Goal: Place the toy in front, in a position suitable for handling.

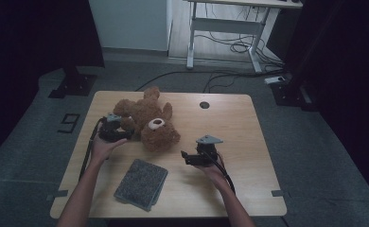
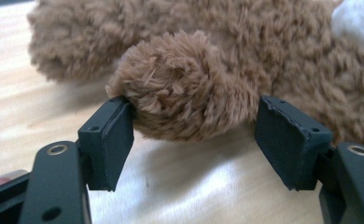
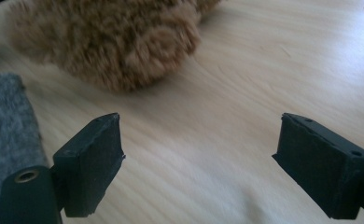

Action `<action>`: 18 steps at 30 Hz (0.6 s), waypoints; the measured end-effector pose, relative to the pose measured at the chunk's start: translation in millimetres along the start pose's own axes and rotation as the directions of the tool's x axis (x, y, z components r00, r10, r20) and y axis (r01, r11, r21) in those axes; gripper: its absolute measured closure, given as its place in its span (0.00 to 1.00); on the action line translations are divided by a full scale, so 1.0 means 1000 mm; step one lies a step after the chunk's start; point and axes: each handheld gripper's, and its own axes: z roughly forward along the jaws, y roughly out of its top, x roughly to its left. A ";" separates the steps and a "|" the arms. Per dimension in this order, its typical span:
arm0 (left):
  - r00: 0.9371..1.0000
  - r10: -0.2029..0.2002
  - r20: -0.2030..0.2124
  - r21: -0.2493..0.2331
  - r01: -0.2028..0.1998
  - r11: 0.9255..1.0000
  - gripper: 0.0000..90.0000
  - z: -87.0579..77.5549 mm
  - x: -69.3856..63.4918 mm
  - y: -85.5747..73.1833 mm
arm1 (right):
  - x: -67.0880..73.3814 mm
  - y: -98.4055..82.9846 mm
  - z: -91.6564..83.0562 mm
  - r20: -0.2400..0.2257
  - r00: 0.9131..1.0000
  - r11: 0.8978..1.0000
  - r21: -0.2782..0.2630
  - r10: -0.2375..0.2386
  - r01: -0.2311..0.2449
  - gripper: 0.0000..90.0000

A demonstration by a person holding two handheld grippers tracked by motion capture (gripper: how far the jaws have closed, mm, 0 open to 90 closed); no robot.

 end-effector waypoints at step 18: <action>0.998 -0.051 0.034 -0.020 0.052 0.998 0.30 0.005 0.020 0.004 | 0.005 0.016 0.020 -0.037 0.999 0.999 0.005 -0.037 0.037 0.17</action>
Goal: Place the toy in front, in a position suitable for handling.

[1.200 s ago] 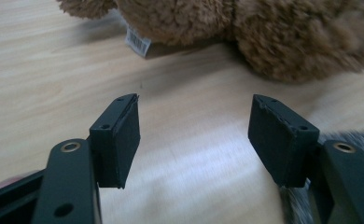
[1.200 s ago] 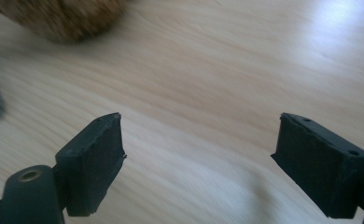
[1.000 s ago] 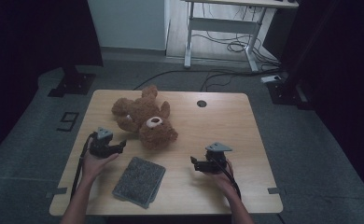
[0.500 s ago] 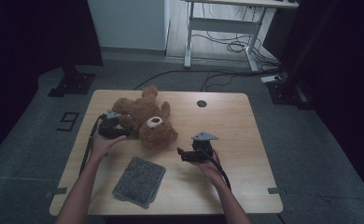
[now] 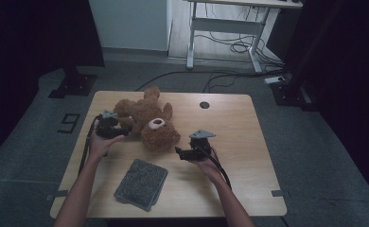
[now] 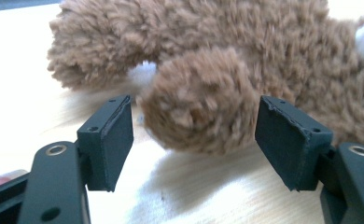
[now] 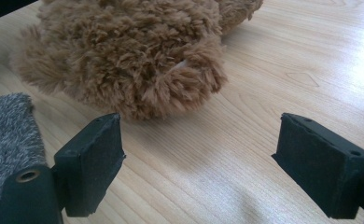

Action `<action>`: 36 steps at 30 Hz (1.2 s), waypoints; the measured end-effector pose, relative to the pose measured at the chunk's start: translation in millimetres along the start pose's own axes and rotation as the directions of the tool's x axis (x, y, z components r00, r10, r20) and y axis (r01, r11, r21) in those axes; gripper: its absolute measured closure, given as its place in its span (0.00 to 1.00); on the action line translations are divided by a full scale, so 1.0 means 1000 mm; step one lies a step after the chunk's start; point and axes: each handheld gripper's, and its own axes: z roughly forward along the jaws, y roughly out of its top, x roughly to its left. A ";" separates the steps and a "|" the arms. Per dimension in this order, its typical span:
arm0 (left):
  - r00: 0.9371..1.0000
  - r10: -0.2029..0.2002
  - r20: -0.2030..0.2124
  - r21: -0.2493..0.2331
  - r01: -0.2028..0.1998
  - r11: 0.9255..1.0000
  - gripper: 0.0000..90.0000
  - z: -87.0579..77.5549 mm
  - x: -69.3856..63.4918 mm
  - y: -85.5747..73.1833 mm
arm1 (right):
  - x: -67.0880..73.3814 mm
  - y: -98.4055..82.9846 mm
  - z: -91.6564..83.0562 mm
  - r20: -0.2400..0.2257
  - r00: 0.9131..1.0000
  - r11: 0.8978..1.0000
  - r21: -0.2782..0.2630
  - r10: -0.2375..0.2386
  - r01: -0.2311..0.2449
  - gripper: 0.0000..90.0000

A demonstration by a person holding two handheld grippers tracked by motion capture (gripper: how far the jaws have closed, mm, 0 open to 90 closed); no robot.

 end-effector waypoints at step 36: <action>0.990 0.061 0.127 -0.096 -0.049 0.994 0.83 -0.023 -0.038 0.010 | -0.019 0.020 0.035 -0.025 0.997 0.996 -0.058 0.072 -0.074 0.87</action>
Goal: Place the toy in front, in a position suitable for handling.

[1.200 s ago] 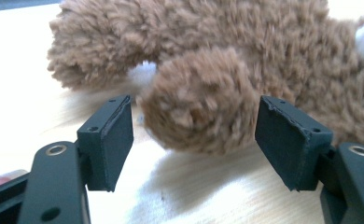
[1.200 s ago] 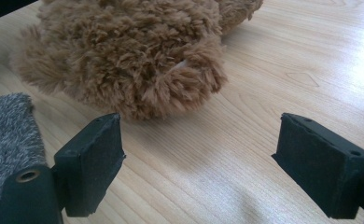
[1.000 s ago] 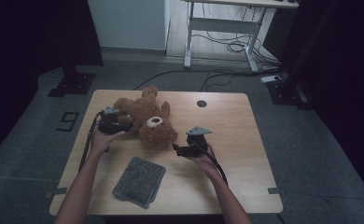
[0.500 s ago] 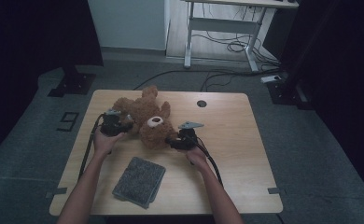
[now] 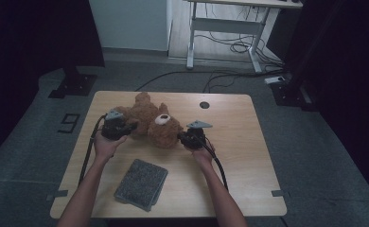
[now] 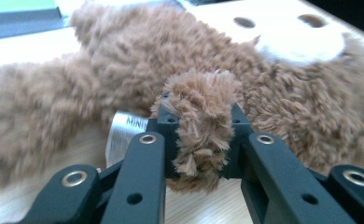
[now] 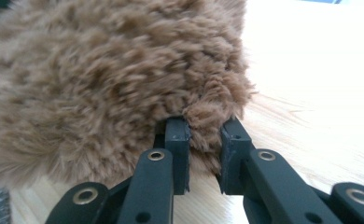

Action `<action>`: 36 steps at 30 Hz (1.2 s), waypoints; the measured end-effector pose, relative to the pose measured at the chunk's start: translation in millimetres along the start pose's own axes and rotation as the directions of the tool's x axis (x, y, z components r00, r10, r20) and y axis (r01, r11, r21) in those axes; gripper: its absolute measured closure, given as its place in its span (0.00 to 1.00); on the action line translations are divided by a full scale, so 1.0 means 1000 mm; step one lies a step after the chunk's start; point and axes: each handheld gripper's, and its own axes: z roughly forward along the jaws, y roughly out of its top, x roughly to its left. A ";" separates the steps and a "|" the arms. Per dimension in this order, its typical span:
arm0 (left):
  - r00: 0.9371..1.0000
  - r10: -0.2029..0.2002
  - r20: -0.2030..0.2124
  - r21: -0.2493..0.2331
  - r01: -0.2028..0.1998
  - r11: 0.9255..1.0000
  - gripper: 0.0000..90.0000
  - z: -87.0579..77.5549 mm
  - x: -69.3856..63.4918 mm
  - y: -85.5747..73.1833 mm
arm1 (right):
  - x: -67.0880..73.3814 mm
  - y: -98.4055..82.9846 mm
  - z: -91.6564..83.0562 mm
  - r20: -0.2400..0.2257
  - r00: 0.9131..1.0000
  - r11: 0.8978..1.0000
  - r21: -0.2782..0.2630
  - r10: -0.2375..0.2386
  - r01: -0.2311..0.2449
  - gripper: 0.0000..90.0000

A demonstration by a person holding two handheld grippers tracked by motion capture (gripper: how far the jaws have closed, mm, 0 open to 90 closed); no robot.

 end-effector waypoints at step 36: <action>0.970 0.202 0.134 -0.092 -0.191 0.977 0.85 -0.001 -0.136 0.062 | -0.059 0.003 -0.063 0.125 0.988 0.992 -0.093 0.090 -0.079 0.90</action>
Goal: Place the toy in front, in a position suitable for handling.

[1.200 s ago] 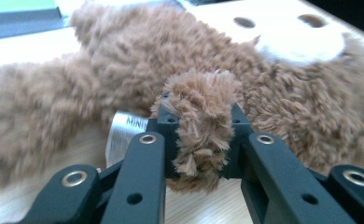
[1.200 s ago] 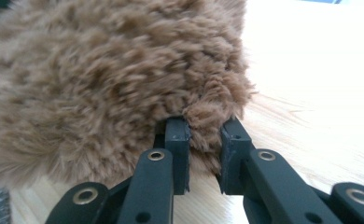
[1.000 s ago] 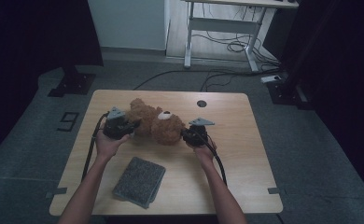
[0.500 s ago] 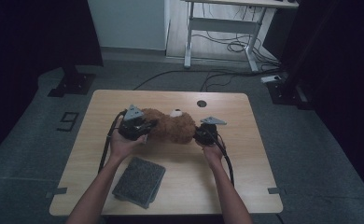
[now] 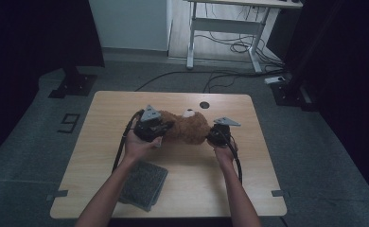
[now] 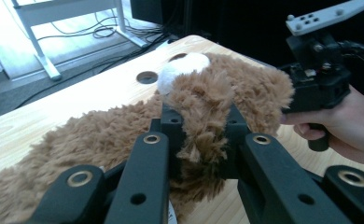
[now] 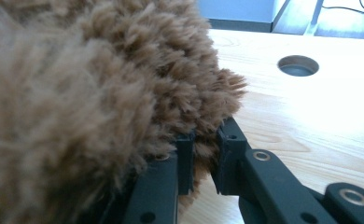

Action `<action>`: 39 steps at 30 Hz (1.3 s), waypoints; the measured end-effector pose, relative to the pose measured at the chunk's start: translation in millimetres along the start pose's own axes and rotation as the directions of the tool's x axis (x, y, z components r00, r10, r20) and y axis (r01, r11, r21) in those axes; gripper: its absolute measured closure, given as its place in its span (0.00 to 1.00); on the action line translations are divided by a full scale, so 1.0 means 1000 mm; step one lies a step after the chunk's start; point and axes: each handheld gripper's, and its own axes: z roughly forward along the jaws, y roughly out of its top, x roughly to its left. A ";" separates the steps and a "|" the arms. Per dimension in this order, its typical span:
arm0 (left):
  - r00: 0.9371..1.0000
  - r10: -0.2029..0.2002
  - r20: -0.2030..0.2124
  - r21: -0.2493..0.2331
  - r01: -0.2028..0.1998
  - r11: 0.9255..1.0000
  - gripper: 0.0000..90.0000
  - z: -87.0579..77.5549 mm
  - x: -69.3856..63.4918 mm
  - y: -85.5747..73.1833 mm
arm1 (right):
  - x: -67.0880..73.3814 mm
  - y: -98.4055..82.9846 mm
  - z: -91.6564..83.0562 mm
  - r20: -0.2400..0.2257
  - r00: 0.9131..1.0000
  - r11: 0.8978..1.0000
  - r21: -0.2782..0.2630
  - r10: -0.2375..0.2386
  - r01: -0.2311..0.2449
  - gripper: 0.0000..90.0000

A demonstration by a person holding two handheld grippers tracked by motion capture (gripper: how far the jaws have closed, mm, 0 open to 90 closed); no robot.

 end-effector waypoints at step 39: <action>0.993 -0.118 -0.015 0.142 0.119 0.983 0.47 -0.032 0.019 -0.083 | -0.058 -0.047 -0.002 0.076 0.994 0.989 0.125 0.075 -0.084 0.90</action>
